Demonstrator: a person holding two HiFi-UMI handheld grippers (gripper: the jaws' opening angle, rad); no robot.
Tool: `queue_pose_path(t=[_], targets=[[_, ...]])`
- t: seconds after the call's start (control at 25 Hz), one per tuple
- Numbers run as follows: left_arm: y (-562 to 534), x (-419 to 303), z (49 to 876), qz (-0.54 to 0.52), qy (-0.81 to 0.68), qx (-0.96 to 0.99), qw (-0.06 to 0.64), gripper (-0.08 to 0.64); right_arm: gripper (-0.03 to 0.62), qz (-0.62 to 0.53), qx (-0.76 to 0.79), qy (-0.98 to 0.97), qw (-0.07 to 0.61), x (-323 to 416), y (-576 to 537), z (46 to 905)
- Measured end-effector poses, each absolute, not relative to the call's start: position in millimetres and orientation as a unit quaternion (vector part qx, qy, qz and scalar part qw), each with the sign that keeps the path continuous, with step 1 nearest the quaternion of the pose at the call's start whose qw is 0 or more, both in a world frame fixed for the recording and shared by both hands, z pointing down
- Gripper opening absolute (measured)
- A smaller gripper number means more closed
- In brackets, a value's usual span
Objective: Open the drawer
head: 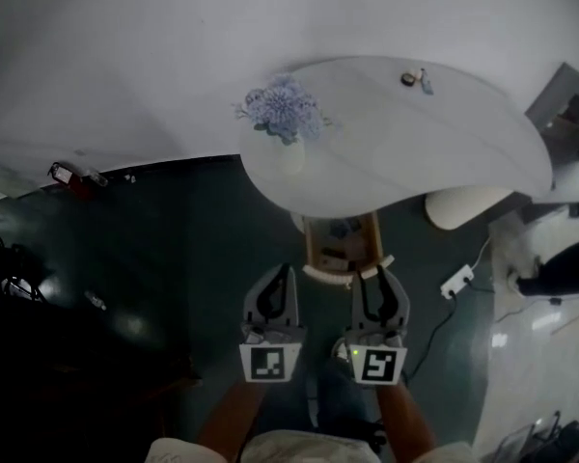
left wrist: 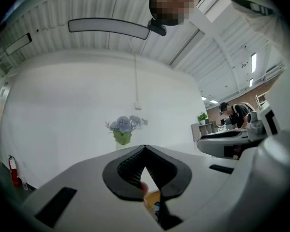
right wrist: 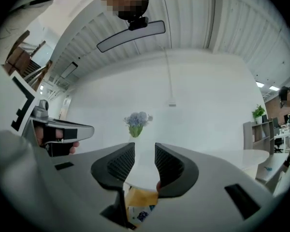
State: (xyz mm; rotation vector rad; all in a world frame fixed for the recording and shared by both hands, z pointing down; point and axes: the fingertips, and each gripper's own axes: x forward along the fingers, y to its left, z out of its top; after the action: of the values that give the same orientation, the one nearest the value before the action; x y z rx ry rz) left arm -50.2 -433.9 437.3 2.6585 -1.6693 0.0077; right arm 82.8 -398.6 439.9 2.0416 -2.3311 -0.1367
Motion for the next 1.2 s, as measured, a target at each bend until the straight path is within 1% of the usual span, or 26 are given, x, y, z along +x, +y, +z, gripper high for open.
queue_pose_path(t=[0.12,0.2,0.28,0.36,0.44,0.72,0.92,1.08,1.2], targets=[[-430,-54,401,-0.010,-0.526,0.850,-0.015,-0.005,0.133,-0.081,0.646,-0.758,0.038,78,-398,400],[-424,-51,379,-0.013,-0.515,0.856,-0.039,-0.005,0.071,-0.084,0.648,-0.756,0.037,78,-393,378],[-418,-48,368,0.014,-0.498,0.864,-0.074,-0.005,0.057,-0.082,0.651,-0.754,0.028,80,-385,358],[-418,-49,358,-0.009,-0.503,0.863,-0.051,-0.005,0.024,-0.088,0.654,-0.751,0.017,83,-379,341],[-413,-51,346,-0.033,-0.510,0.859,-0.034,-0.005,0.006,-0.086,0.656,-0.750,0.009,83,-372,332],[-403,-47,322,-0.041,-0.520,0.852,-0.038,-0.005,0.006,-0.082,0.649,-0.756,0.008,84,-372,317],[-404,-46,321,-0.036,-0.520,0.851,-0.065,-0.005,0.005,-0.086,0.639,-0.764,-0.003,75,-377,309],[-411,-50,321,-0.035,-0.520,0.852,-0.056,-0.005,0.005,-0.091,0.640,-0.763,-0.001,71,-382,309],[-417,-53,316,-0.038,-0.519,0.852,-0.064,-0.005,0.005,-0.087,0.644,-0.760,-0.003,71,-386,308]])
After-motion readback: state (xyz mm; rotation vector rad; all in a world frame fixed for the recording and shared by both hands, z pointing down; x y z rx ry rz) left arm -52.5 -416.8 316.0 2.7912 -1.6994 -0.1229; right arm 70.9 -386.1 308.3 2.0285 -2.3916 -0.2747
